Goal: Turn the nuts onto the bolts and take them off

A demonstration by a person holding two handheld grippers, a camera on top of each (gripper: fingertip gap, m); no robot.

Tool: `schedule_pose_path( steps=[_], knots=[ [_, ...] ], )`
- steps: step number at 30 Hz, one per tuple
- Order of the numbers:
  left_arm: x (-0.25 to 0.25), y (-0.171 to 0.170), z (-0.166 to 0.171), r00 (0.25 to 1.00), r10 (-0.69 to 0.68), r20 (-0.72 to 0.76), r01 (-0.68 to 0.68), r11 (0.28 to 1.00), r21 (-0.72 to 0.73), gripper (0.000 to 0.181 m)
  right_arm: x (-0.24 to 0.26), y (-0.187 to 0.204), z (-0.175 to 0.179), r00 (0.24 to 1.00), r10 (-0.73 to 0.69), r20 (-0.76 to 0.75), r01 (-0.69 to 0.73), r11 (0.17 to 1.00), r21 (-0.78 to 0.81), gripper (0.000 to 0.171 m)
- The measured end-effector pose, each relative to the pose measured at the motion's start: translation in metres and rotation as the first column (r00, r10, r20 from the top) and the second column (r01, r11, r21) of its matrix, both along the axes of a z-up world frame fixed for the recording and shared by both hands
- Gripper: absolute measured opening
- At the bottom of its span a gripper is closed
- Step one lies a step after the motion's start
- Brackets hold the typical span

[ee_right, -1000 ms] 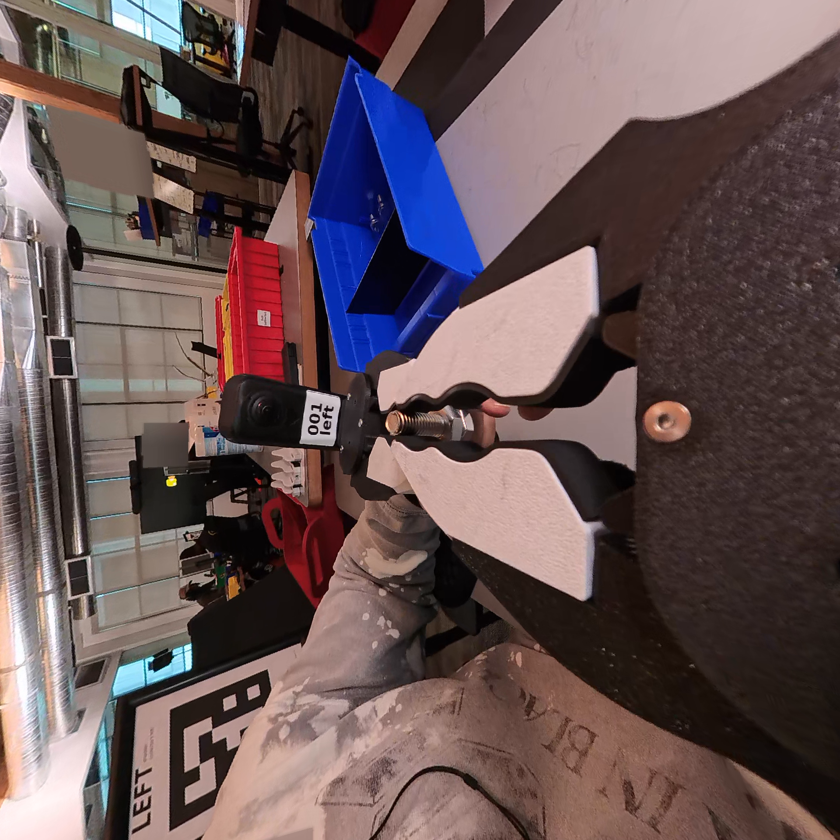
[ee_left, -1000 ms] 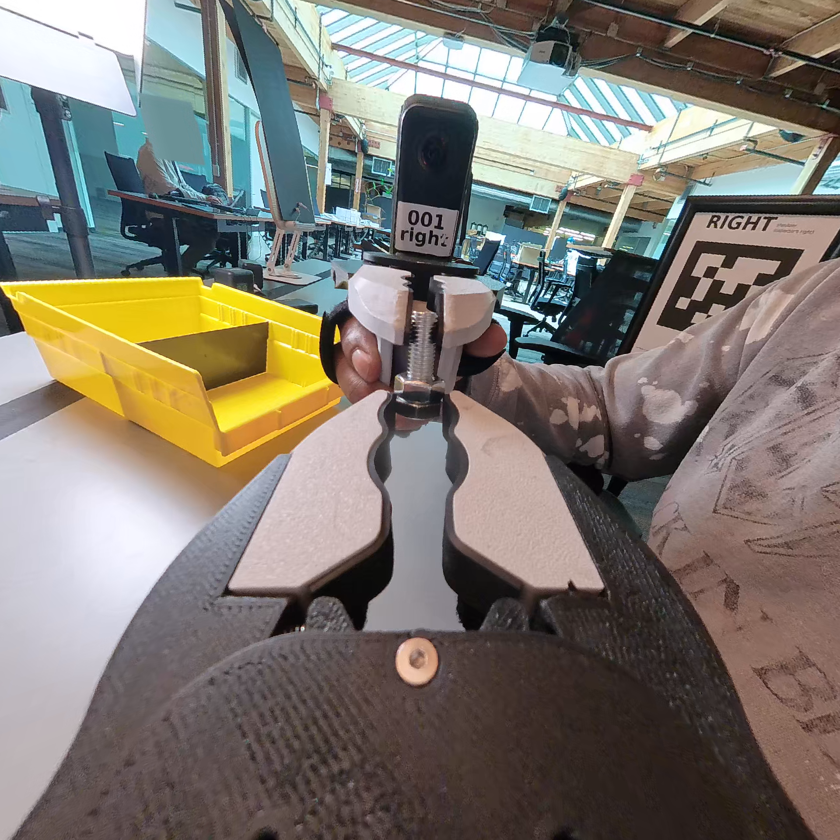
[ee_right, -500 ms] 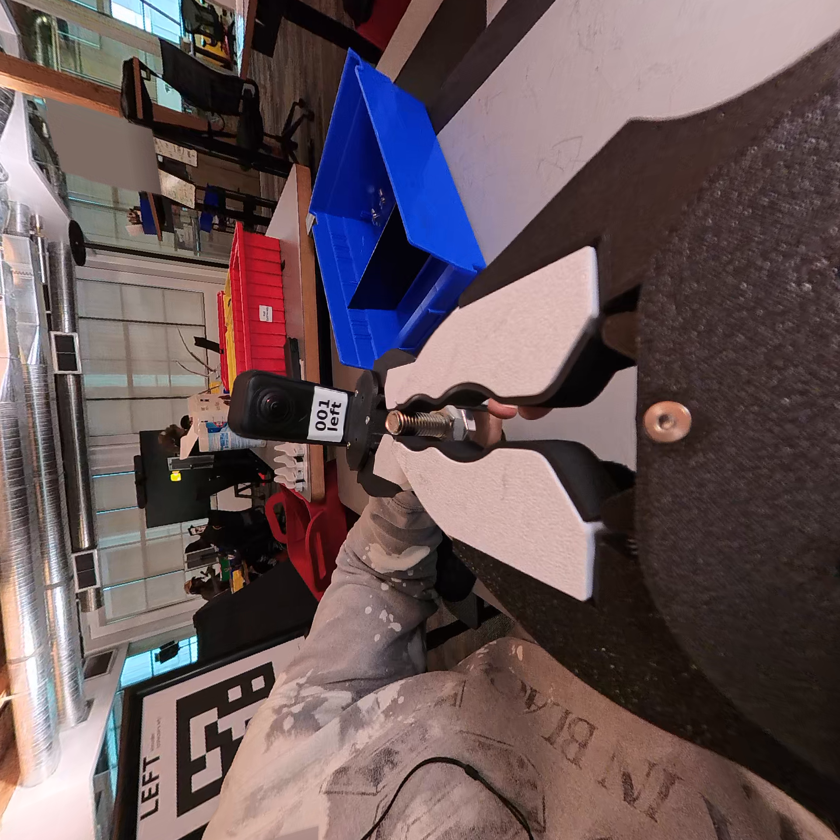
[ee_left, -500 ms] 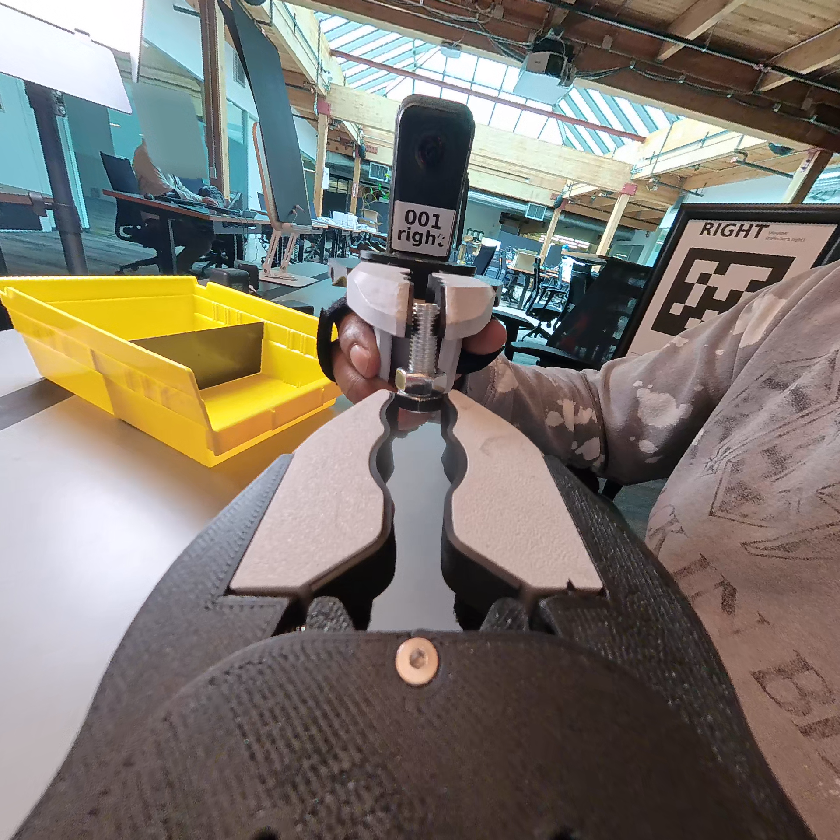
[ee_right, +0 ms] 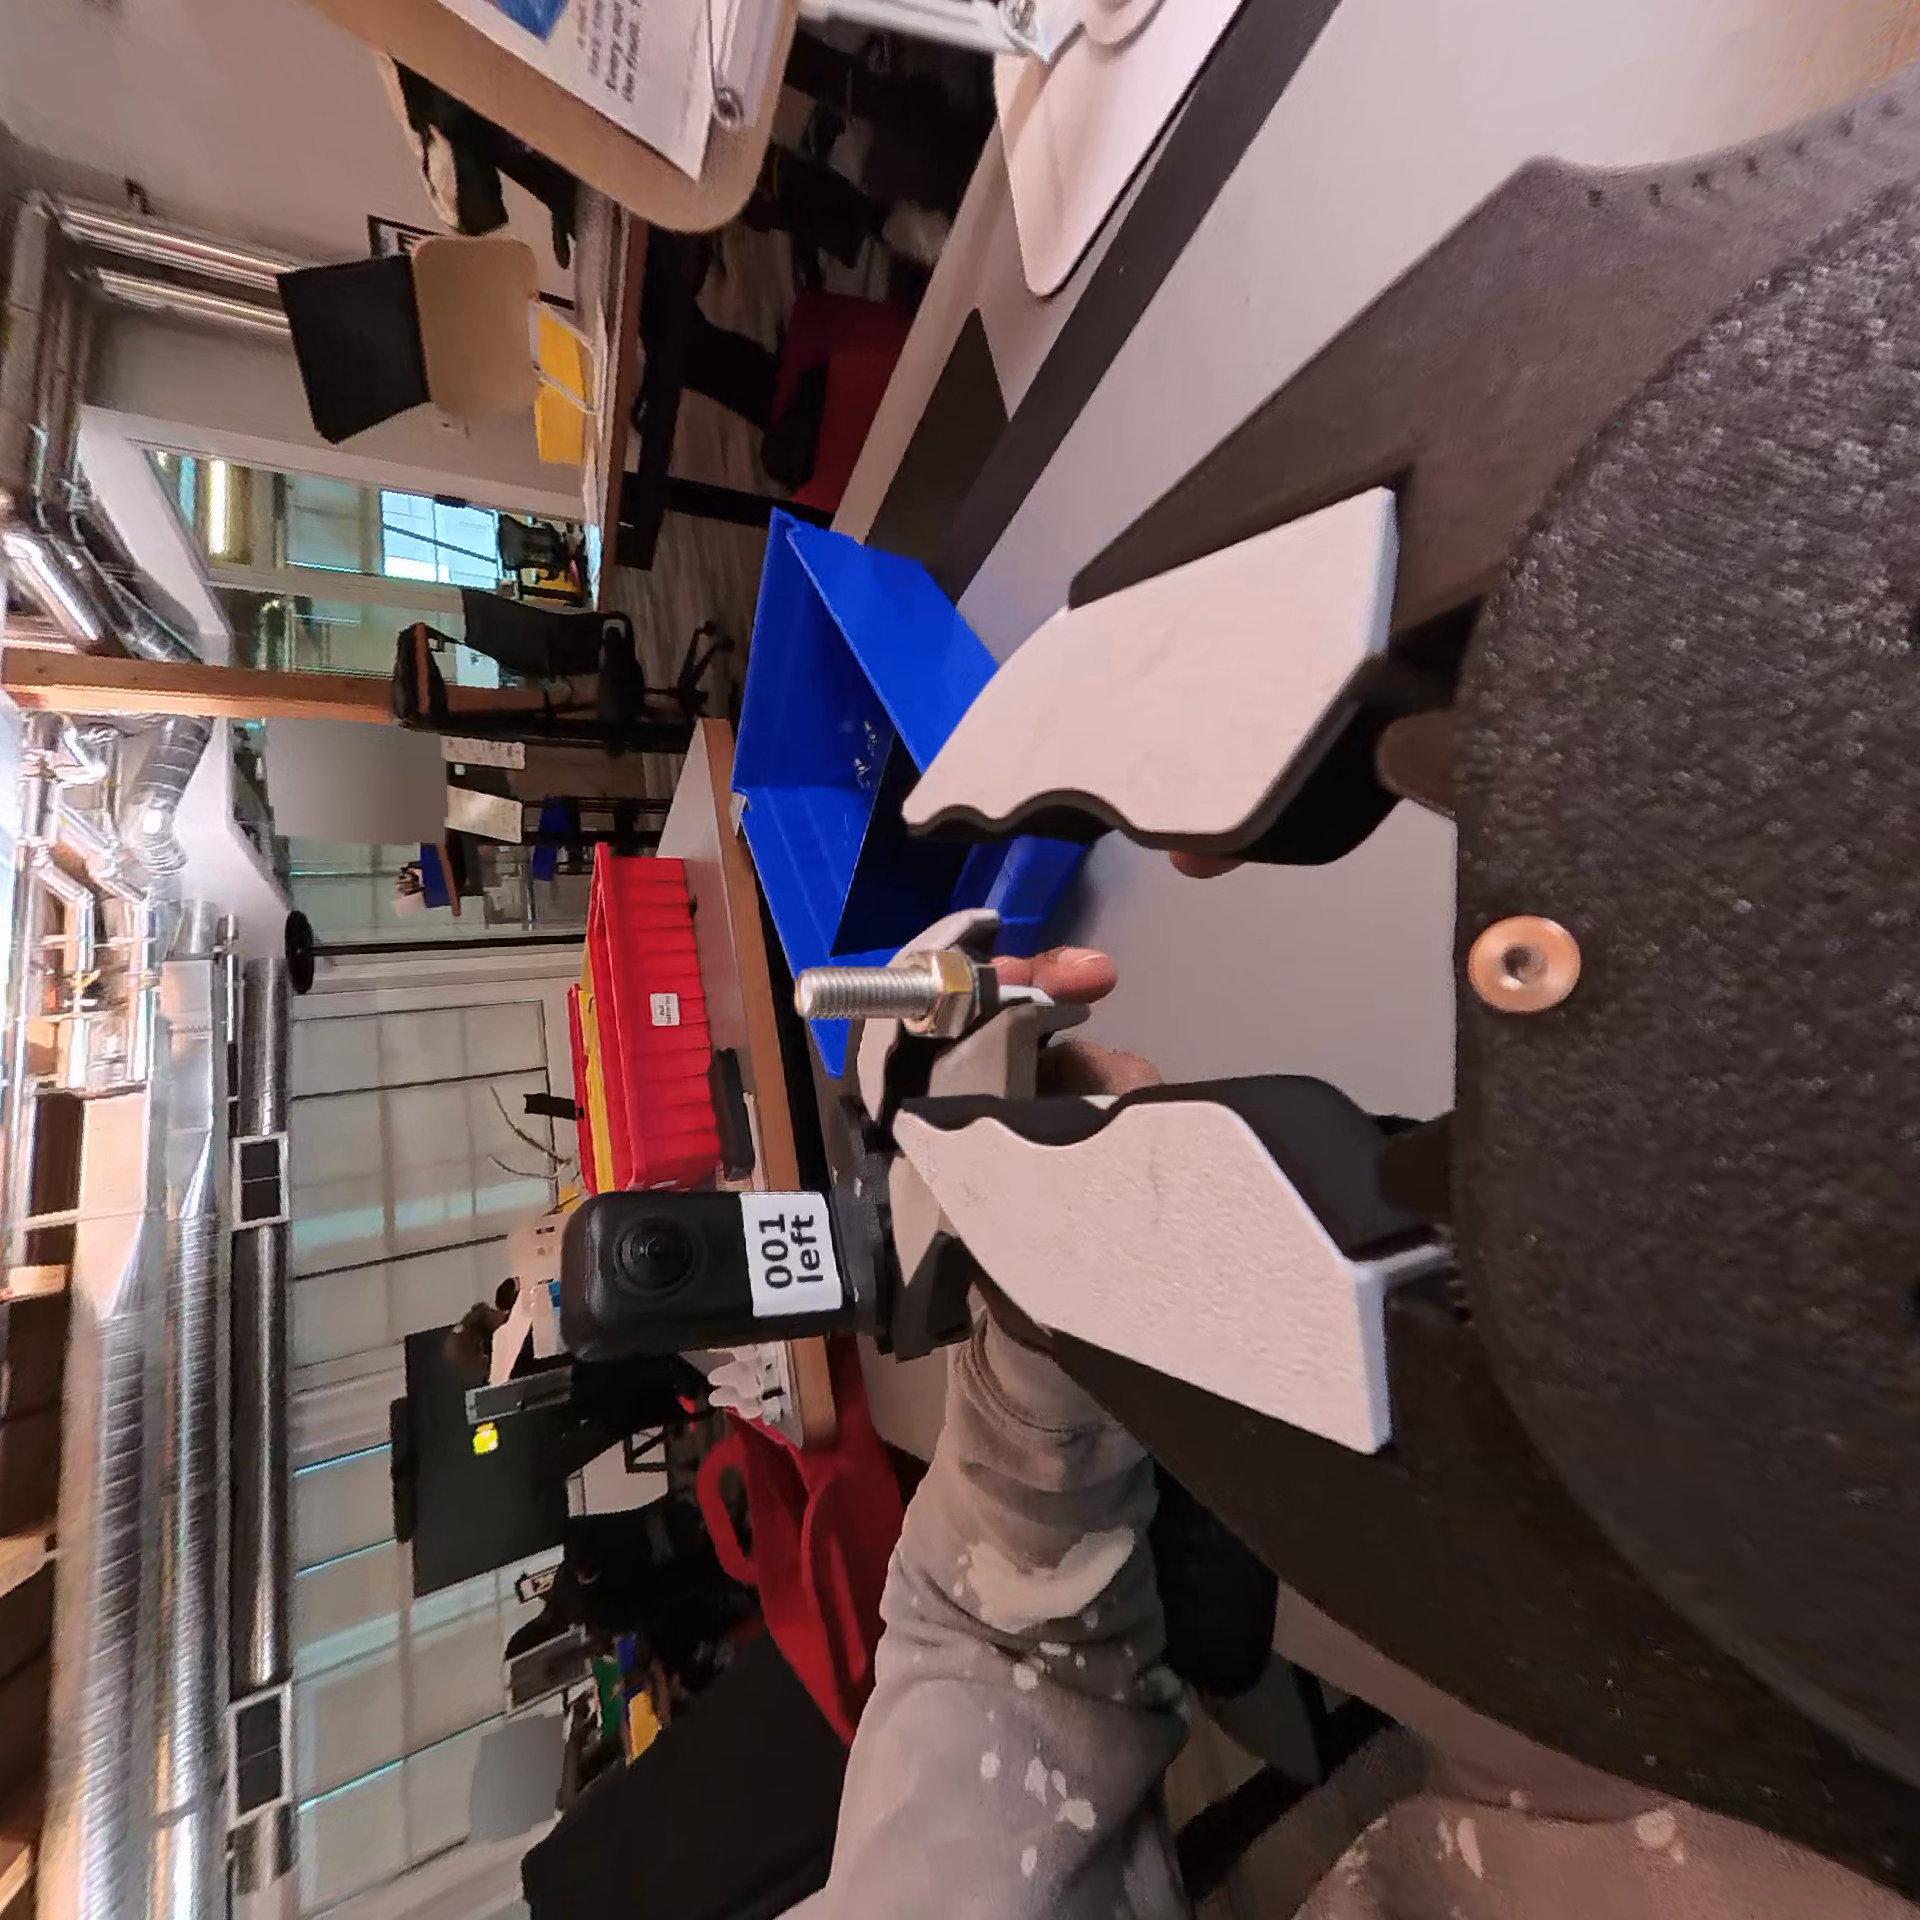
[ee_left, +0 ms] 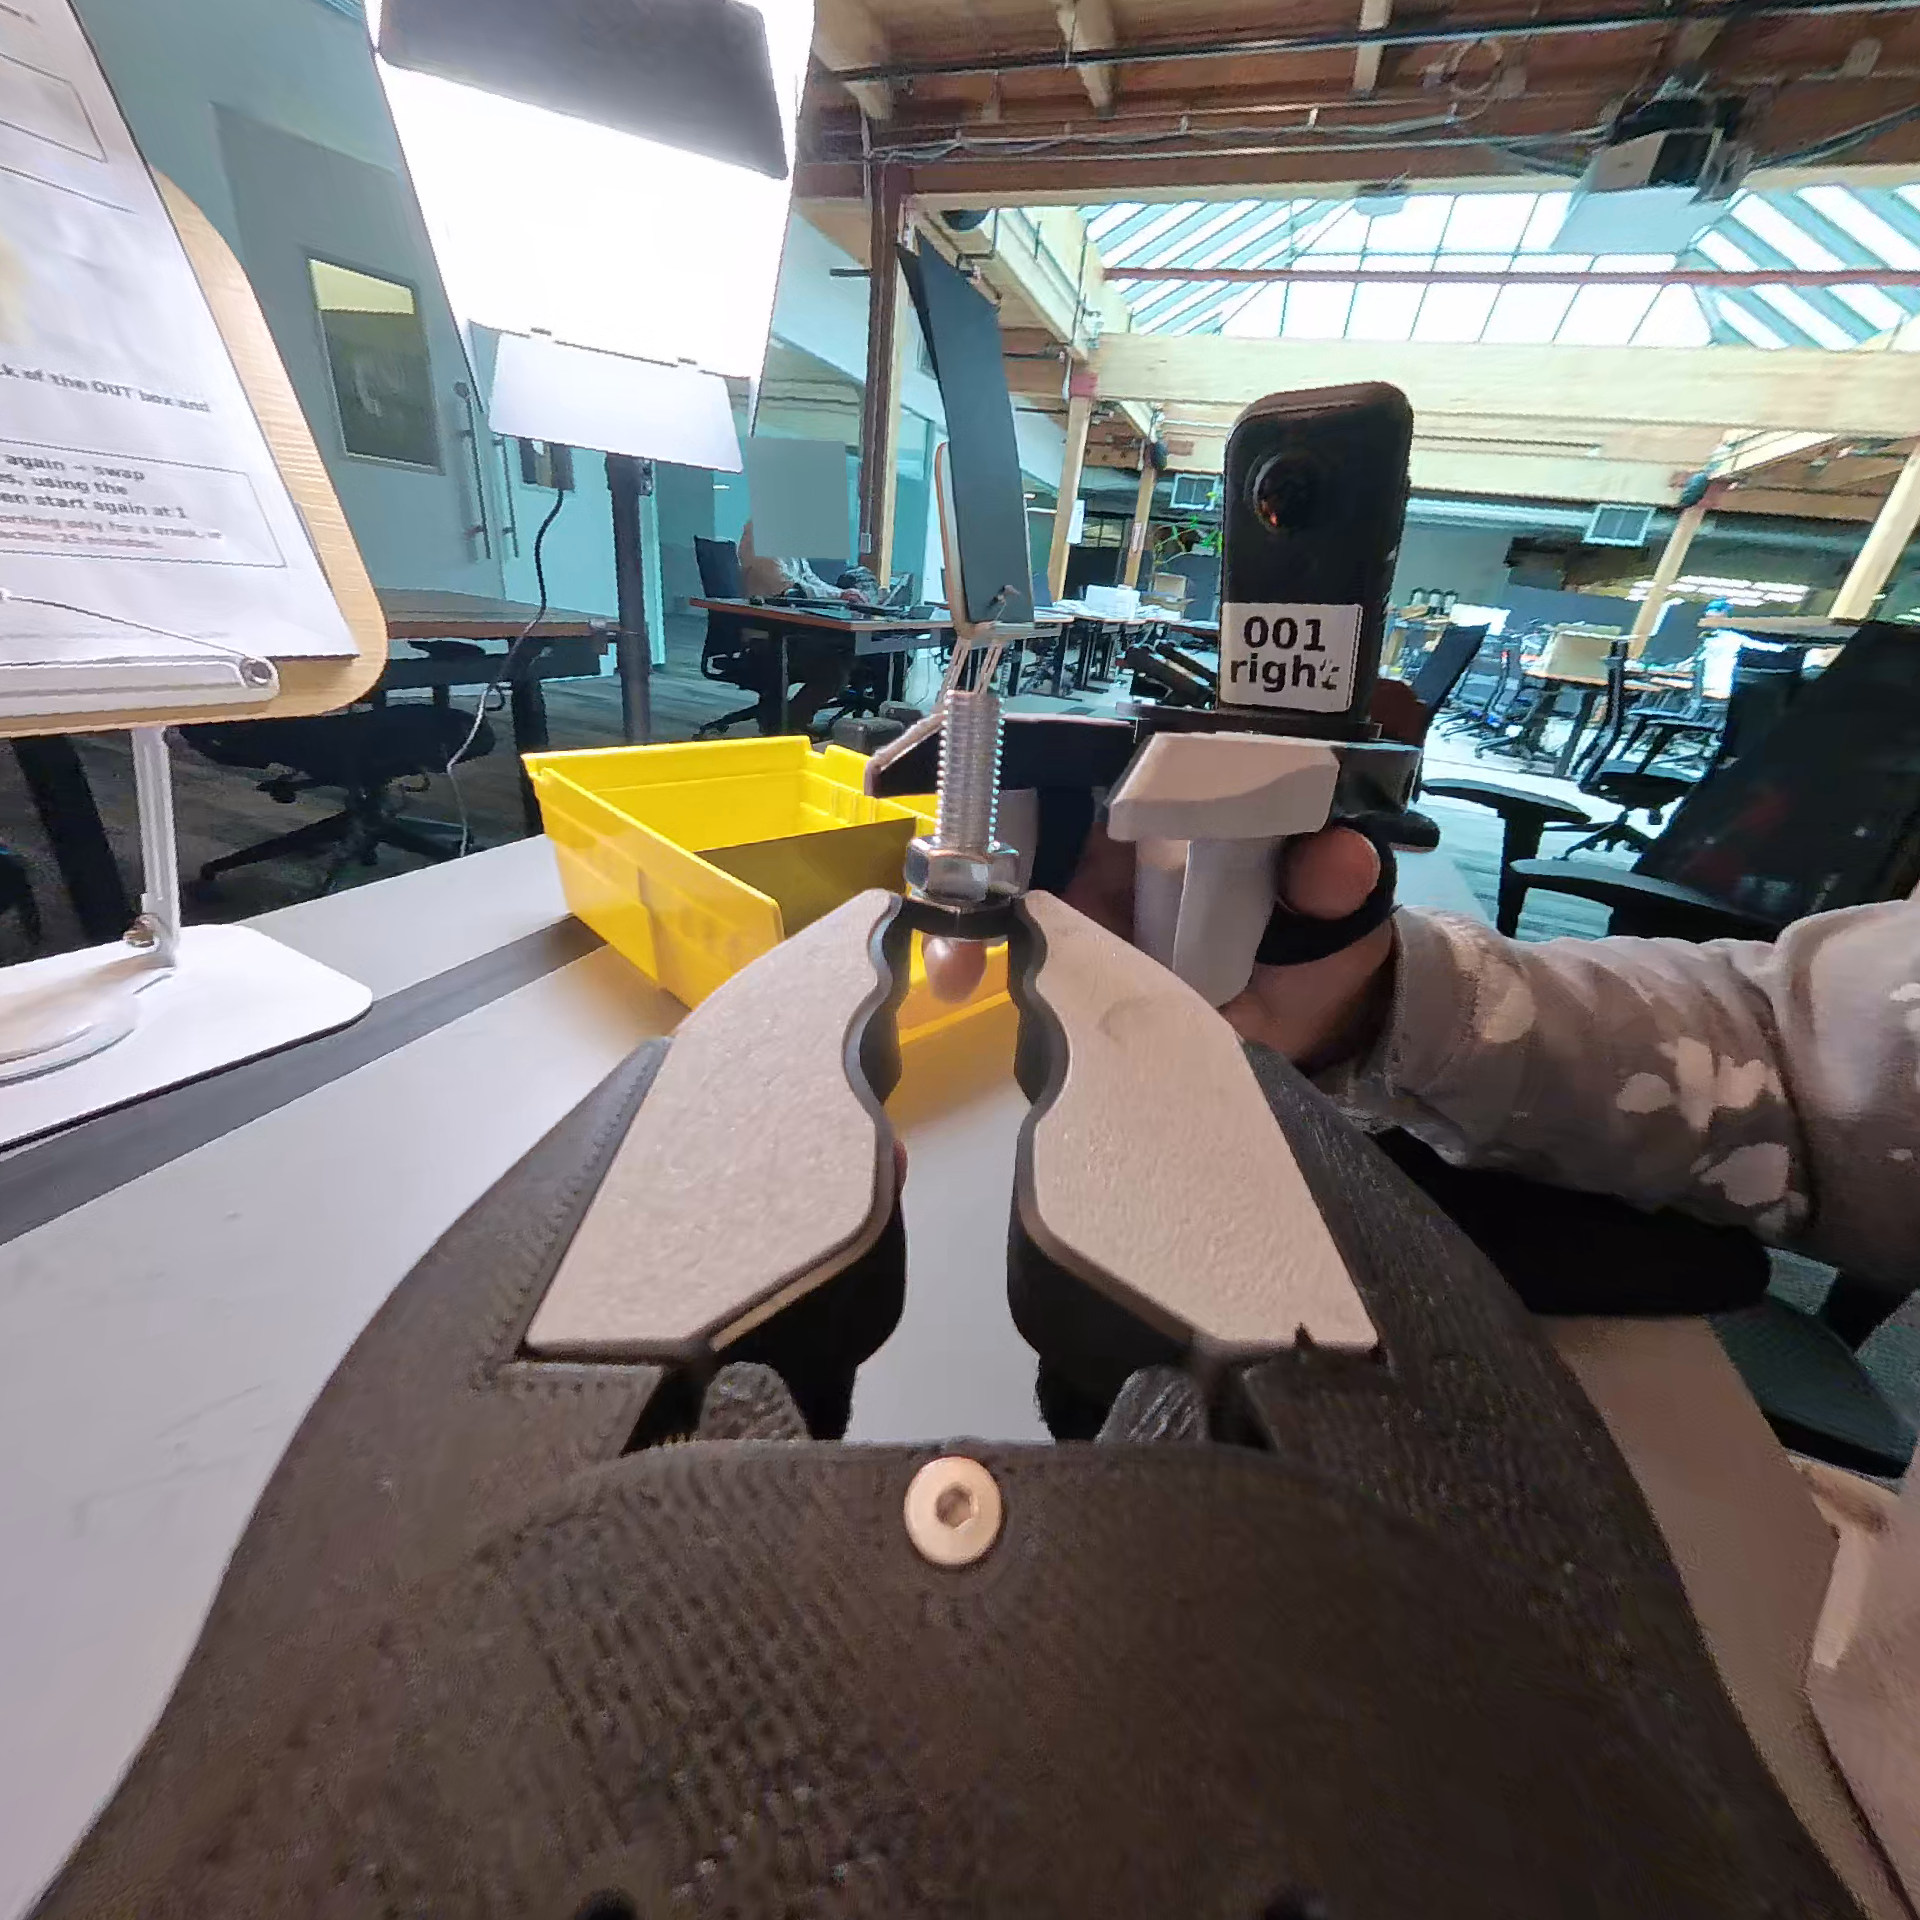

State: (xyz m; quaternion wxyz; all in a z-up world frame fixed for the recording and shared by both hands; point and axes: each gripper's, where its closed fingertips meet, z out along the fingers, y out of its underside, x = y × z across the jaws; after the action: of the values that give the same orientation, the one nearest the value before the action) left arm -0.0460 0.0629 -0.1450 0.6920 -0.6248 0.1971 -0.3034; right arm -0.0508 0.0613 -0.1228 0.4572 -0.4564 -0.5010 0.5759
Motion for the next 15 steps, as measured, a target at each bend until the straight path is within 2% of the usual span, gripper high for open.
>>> schedule_pose_path(
  steps=[7,8,10,15],
  knots=[
    [0.002,-0.004,0.004,1.000,-0.011,0.014,0.010,1.000,0.028,0.018,-0.003,0.007,-0.009,0.998,-0.008,0.056,0.010,1.000,-0.028,0.044],
    [0.002,-0.007,0.008,0.999,-0.038,0.033,0.037,0.998,0.043,0.018,-0.001,0.018,-0.008,0.996,-0.068,0.059,0.070,0.997,-0.028,0.026],
    [0.002,-0.009,0.012,0.999,-0.042,0.025,0.040,0.998,0.057,0.018,0.005,0.034,-0.004,0.989,-0.146,0.039,0.146,0.989,-0.005,0.019],
    [0.004,-0.008,0.007,0.999,-0.043,0.019,0.042,0.998,0.040,0.018,0.003,0.011,0.002,0.999,-0.031,0.025,0.031,0.999,-0.031,0.035]
  ],
)
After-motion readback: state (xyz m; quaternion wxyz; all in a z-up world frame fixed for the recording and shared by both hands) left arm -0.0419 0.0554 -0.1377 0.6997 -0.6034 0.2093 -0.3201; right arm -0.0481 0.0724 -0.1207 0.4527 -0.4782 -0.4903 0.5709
